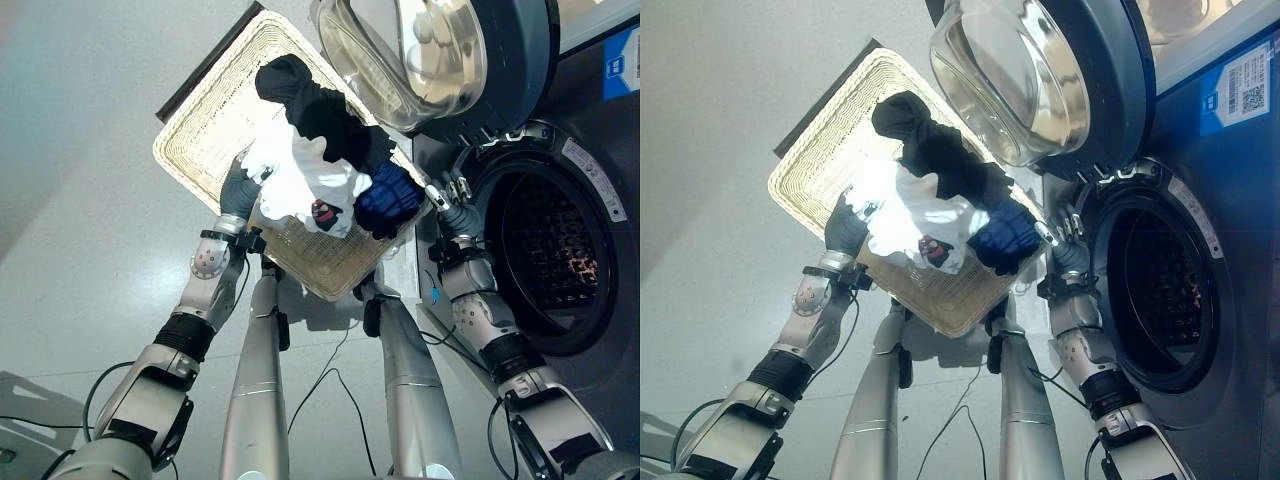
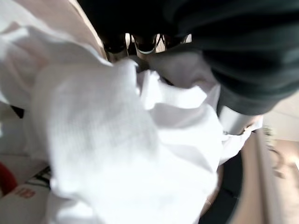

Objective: Put the clothes into the washing machine.

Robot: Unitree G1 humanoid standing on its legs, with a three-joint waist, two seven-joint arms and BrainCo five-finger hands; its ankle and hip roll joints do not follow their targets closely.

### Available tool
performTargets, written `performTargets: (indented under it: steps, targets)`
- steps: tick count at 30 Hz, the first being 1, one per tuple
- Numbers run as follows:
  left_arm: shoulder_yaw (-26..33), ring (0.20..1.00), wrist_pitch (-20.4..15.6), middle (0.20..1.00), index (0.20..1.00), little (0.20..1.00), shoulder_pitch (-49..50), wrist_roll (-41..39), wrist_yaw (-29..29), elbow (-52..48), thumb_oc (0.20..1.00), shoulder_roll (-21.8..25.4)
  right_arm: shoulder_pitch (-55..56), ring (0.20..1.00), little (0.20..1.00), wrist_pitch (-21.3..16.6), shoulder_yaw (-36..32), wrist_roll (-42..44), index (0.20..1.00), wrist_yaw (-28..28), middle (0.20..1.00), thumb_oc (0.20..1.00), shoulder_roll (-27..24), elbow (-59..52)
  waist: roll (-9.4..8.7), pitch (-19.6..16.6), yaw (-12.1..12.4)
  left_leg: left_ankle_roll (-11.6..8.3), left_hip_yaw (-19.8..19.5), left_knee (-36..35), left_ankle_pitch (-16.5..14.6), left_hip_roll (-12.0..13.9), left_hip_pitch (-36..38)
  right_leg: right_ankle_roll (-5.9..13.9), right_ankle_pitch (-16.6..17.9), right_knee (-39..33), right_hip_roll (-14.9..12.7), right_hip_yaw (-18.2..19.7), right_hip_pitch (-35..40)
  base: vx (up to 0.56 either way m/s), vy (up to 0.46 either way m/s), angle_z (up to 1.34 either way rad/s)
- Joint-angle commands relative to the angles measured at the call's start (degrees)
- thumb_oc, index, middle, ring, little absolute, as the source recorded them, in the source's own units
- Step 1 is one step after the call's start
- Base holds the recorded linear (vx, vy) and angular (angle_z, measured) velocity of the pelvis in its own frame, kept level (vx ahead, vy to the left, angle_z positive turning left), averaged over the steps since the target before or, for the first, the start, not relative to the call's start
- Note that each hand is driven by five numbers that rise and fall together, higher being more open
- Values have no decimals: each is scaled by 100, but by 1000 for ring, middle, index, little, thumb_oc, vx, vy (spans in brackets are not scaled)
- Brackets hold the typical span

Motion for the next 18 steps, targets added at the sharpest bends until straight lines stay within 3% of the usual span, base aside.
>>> performTargets:
  steps: [1,9,18]
  targets:
    - [202,200,-367,200,200,200,-144,-338,-606,-808,200,-251,332,1000,1000,-174,-14,-360,1000,377,1000,1000,-46,-784,82,-8,3,118,135,806,-867,-439,-48,610,1381,-1623,137,-249,316,0,0,0]
    - [162,200,87,200,200,200,-33,-870,-1479,-1805,200,-462,299,1000,1000,306,396,-307,1000,1233,1000,1000,-4,-1478,115,-8,36,130,140,737,-818,-475,10,610,1409,-1679,79,-299,369,1,0,1]
    - [38,200,420,200,200,200,-113,-1102,-1827,-2328,200,-609,-93,1000,1000,822,779,-6,1000,1664,1000,1000,52,-1513,161,-8,143,135,109,735,-784,-512,26,583,1423,-1696,33,-365,408,-1,-15,2]
